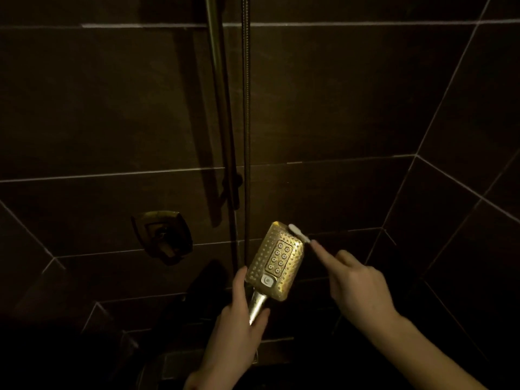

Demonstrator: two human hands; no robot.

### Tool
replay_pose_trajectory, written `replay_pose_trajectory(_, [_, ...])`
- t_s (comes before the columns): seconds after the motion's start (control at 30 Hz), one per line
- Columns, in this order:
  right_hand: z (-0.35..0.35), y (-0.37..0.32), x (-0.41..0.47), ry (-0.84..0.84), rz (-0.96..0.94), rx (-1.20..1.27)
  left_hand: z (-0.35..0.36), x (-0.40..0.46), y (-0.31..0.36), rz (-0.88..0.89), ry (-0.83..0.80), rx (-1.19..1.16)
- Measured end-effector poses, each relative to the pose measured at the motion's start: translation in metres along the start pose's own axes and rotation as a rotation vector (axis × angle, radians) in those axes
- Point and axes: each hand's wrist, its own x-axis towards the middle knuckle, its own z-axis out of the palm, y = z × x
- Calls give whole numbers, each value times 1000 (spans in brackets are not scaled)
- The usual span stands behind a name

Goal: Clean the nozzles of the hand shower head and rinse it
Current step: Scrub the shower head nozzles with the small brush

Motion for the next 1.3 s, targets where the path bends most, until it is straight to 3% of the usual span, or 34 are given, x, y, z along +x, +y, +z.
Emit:
replay_pose_trajectory(0.2, [14, -18, -46, -206, -267, -19, 2, 2, -2, -44, -13, -84])
replay_pose_trajectory(0.4, [-3, 10, -21, -14, 42, 41, 6, 0, -1, 10, -43, -105])
replay_pose_trajectory(0.63, [4, -2, -61, -226, -270, -60, 5, -1, 3, -36, -68, -169])
replay_pose_trajectory(0.9, [-11, 22, -48, -51, 10, -23, 9, -6, 12, -15, -134, -173])
replay_pose_trajectory(1.13, [11, 2, -91, -194, -140, 34, 16, -7, 10, -63, -124, -203])
replay_pose_trajectory(1.3, [-3, 23, -79, -171, -132, -73, 21, -8, 11, -71, -163, -182])
